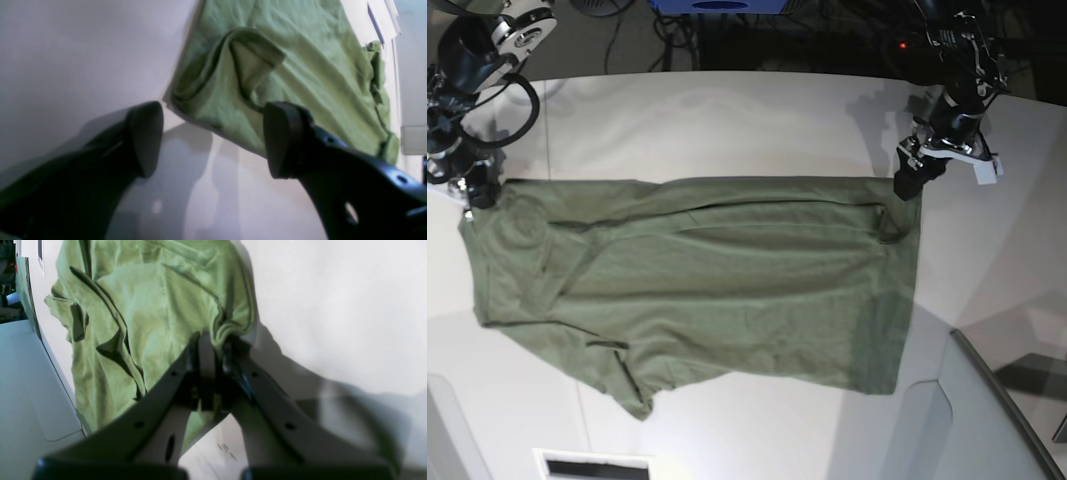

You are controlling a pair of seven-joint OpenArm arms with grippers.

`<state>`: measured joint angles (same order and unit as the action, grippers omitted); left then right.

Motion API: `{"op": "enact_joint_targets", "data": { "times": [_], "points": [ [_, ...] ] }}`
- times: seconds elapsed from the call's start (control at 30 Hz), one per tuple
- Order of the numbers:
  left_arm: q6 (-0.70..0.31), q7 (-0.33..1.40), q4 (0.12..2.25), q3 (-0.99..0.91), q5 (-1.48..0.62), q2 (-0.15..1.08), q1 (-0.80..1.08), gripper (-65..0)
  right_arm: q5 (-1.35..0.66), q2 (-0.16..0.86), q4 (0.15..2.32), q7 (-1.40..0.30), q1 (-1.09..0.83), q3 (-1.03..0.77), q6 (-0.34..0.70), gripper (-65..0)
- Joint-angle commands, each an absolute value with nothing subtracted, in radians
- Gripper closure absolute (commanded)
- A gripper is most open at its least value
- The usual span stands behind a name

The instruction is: Layout the t-shirt on the table in an organized manner, then fold the t-shirt properly

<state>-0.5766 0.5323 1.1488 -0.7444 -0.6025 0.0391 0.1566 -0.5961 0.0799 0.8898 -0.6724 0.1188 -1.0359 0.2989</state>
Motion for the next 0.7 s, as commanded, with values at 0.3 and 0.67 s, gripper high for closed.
{"op": "enact_joint_targets", "data": {
  "times": [0.3, 0.67],
  "points": [
    [-0.562, 0.538, 1.073, -0.745, -0.57, 0.05, 0.093, -44.3, -0.549, 0.082, 0.889, -0.7, 0.119, -1.032, 0.274, -0.8],
    [-0.562, 0.536, 1.073, -0.745, -0.568, 0.05, 0.087, -43.9, -0.549, 0.082, 0.889, -0.7, 0.119, -1.033, 0.274, -0.8]
  ]
}}
